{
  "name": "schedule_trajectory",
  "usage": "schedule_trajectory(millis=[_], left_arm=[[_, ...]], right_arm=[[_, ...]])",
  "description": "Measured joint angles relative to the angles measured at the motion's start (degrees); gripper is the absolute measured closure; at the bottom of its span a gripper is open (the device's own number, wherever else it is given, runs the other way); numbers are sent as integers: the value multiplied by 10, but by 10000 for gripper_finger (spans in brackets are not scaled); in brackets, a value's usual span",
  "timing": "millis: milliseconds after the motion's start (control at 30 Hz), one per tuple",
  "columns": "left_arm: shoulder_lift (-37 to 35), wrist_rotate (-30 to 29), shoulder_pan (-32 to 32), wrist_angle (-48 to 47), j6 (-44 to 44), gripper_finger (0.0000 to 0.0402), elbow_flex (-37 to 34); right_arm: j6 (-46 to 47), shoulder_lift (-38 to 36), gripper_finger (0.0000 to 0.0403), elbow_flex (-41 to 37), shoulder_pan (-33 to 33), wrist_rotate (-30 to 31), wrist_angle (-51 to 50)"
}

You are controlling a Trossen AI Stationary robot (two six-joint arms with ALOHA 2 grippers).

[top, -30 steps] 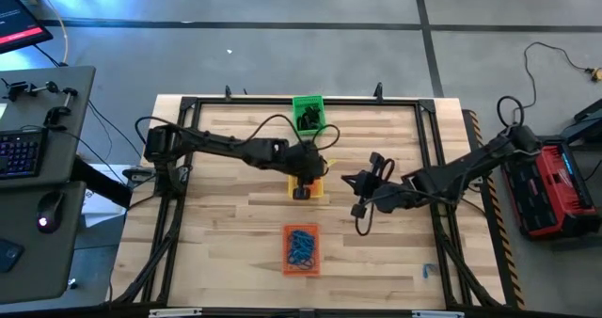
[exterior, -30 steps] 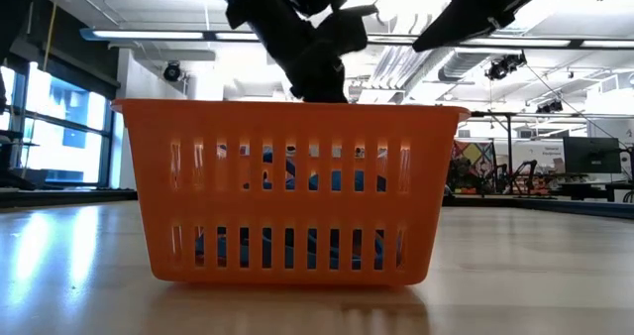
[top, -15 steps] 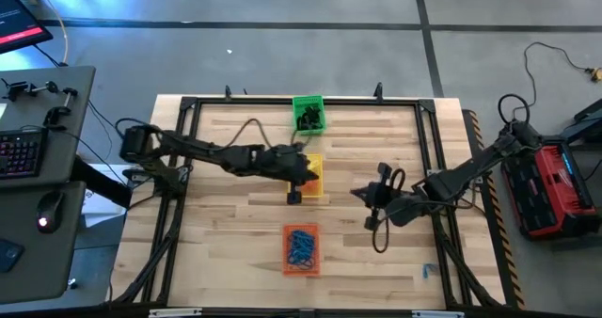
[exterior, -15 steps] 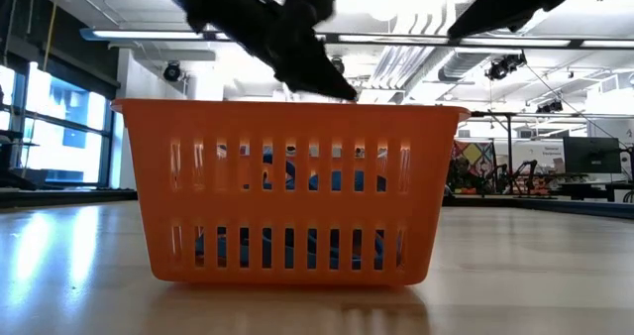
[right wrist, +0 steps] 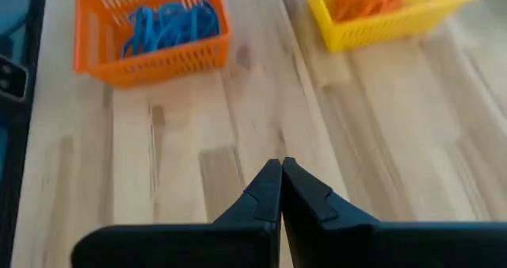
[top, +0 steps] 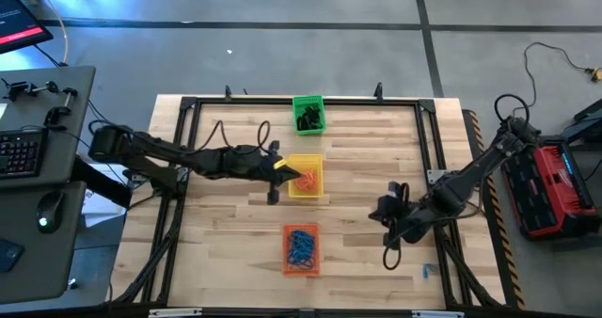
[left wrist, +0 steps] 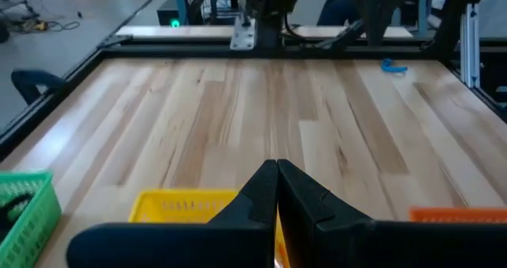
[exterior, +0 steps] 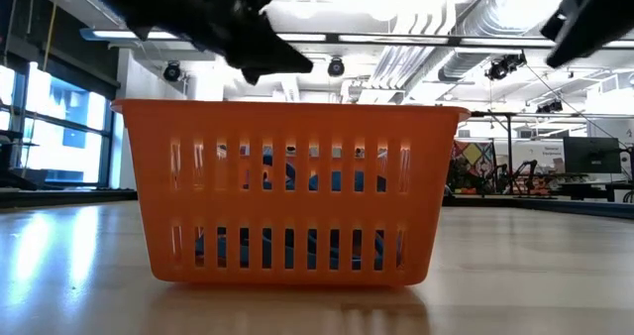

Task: Sort rubber bands into baskets
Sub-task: Put the orange rubber band into the yellow bin

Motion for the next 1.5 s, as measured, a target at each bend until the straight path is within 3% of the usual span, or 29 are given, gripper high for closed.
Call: schedule_trajectory(millis=[500, 867, 1100, 1233, 1500], left_arm=[[-11, 0, -16, 57, -10, 401, -64], [-11, 8, -26, 61, 0, 401, -66], [-11, 7, -26, 63, -4, 401, -66], [-11, 7, -26, 63, -4, 401, -66], [-11, 7, -26, 60, -4, 401, -66]], right_arm=[[68, 0, 403, 0, 30, -87, -93], [127, 1, 403, 0, 35, -206, -130], [161, 3, 401, 0, 43, -216, -156], [186, 19, 378, 0, 67, -216, -170], [212, 88, 275, 0, 132, -245, -166]])
